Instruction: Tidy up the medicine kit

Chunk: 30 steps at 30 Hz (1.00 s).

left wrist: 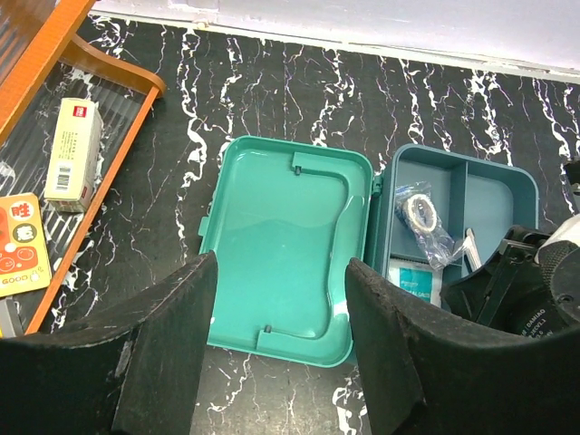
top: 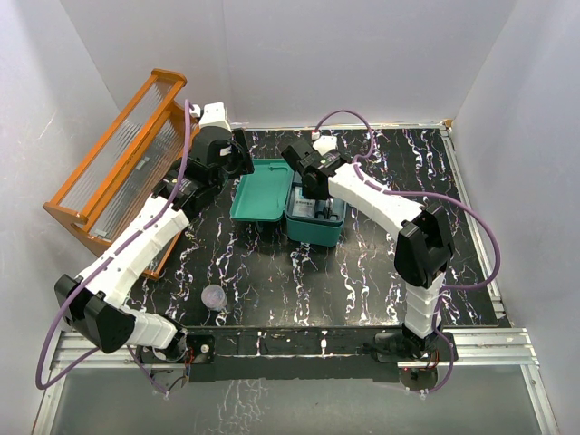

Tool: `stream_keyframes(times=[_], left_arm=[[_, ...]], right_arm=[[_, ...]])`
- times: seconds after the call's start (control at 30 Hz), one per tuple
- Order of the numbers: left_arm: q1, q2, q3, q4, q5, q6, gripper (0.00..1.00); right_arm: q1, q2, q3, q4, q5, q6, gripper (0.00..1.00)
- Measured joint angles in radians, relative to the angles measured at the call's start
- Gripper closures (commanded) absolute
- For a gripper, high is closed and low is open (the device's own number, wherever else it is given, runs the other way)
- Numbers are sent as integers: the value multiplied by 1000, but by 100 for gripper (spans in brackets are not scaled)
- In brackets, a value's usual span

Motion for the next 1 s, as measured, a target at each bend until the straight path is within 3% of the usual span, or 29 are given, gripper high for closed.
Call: stream_keyframes(times=[0.87,1.0], left_arm=[[0,0,0,0,3,2,43],[0,1,0,0,8,-2,43]], right_arm=[[-38,19,-42,18,-96,61,99],[-40,21,-42,17,-102,65,82]])
